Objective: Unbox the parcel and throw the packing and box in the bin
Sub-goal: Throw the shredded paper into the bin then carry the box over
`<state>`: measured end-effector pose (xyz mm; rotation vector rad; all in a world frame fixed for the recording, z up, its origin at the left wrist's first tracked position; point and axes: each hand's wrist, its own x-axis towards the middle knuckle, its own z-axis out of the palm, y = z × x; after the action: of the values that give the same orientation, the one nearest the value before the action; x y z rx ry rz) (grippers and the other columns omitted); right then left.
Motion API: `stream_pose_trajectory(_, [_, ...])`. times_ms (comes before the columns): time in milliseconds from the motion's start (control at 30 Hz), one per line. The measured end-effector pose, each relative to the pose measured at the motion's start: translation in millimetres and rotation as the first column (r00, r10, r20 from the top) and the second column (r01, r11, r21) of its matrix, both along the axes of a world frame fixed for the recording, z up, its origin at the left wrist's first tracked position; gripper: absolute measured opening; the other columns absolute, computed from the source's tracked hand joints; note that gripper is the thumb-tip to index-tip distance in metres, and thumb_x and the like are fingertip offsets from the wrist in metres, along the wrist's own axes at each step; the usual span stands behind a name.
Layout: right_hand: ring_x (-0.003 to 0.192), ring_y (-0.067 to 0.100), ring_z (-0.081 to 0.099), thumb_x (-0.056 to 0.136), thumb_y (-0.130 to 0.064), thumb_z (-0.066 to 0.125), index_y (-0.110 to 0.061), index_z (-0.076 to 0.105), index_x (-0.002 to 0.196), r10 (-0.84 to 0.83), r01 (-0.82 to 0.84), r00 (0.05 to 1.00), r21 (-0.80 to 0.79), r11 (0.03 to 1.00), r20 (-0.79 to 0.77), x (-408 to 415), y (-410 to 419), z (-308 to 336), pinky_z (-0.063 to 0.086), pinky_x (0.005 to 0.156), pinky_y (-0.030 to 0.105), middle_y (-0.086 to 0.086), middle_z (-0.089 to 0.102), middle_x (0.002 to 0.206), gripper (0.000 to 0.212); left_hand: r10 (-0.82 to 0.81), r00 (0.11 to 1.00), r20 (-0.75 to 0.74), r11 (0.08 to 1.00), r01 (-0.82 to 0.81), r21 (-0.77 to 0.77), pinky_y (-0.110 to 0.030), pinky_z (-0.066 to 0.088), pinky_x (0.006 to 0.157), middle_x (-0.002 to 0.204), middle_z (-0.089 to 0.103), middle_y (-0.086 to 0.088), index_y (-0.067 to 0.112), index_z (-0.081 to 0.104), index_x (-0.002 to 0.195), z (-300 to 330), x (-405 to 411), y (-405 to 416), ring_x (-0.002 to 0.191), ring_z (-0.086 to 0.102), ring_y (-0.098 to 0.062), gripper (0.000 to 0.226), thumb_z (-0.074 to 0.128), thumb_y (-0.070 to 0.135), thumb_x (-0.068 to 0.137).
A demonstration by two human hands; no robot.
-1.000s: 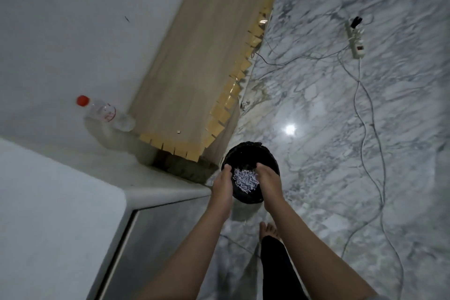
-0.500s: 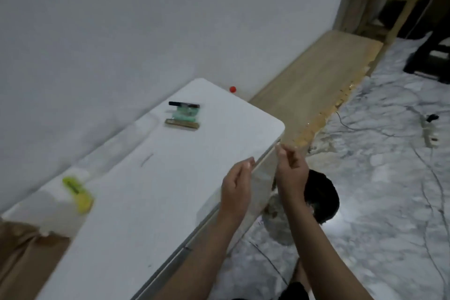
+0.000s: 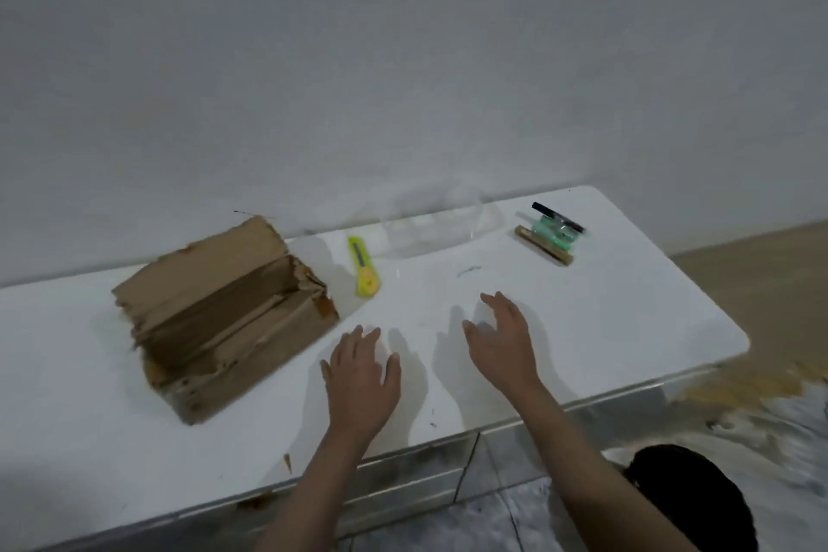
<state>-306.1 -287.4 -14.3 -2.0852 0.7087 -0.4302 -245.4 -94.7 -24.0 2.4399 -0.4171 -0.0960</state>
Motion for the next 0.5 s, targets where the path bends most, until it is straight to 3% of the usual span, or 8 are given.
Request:
stream_pose_trajectory(67, [0.144,0.025,0.018,0.087,-0.03,0.061,-0.015,0.039,0.14,0.066,-0.078,0.991,-0.107,0.991,-0.116,19,-10,-6,0.021,0.115,0.042,0.011,0.024,0.155,0.059,-0.033,0.998,0.051,0.986,0.024,0.164,-0.053,0.014,0.113,0.152,0.031,-0.006,0.019,0.044,0.138,-8,2,10,0.141,0.025,-0.027,0.058,0.032,0.048,0.089])
stream_pose_trajectory(133, [0.145,0.027,0.015,0.087,-0.032,0.061,-0.017,0.036,0.141,0.096,-0.145,0.975,-0.248,0.958,-0.202,38,-21,-9,0.014,0.114,0.055,0.012,0.02,0.156,0.061,-0.057,0.994,0.089,0.976,0.037,0.216,-0.053,0.02,0.111,0.15,0.035,-0.008,0.018,0.047,0.135,-13,2,14,0.138,0.03,-0.029,0.064,0.025,0.051,0.085])
stream_pose_trajectory(200, [0.146,0.028,0.013,0.088,-0.034,0.058,-0.019,0.034,0.142,0.114,-0.192,0.96,-0.305,0.933,-0.256,56,-31,-9,0.012,0.112,0.059,0.012,0.017,0.157,0.062,-0.027,0.993,0.112,0.975,0.002,0.222,-0.052,0.027,0.107,0.144,0.043,-0.008,0.019,0.052,0.129,-14,3,12,0.131,0.04,-0.03,0.059,0.031,0.05,0.082])
stream_pose_trajectory(333, [0.144,0.03,0.02,0.093,-0.029,0.048,-0.015,0.035,0.142,0.166,-0.296,0.928,-0.388,0.873,-0.334,81,-43,-13,0.016,0.111,0.057,0.012,0.025,0.155,0.053,0.011,0.986,0.165,0.975,-0.047,0.218,-0.048,0.035,0.1,0.135,0.051,-0.007,0.021,0.057,0.12,-12,4,9,0.119,0.048,-0.029,0.049,0.041,0.045,0.081])
stream_pose_trajectory(500, [0.126,0.038,0.047,0.091,-0.006,0.049,0.0,0.062,0.118,0.264,-0.293,0.956,-0.403,0.867,-0.128,79,-43,-29,0.03,0.109,0.042,0.02,0.054,0.135,0.031,0.014,0.979,0.205,0.979,-0.055,0.197,-0.045,0.035,0.099,0.135,0.051,-0.005,0.022,0.056,0.12,-13,3,10,0.119,0.048,-0.027,0.045,0.046,0.043,0.081])
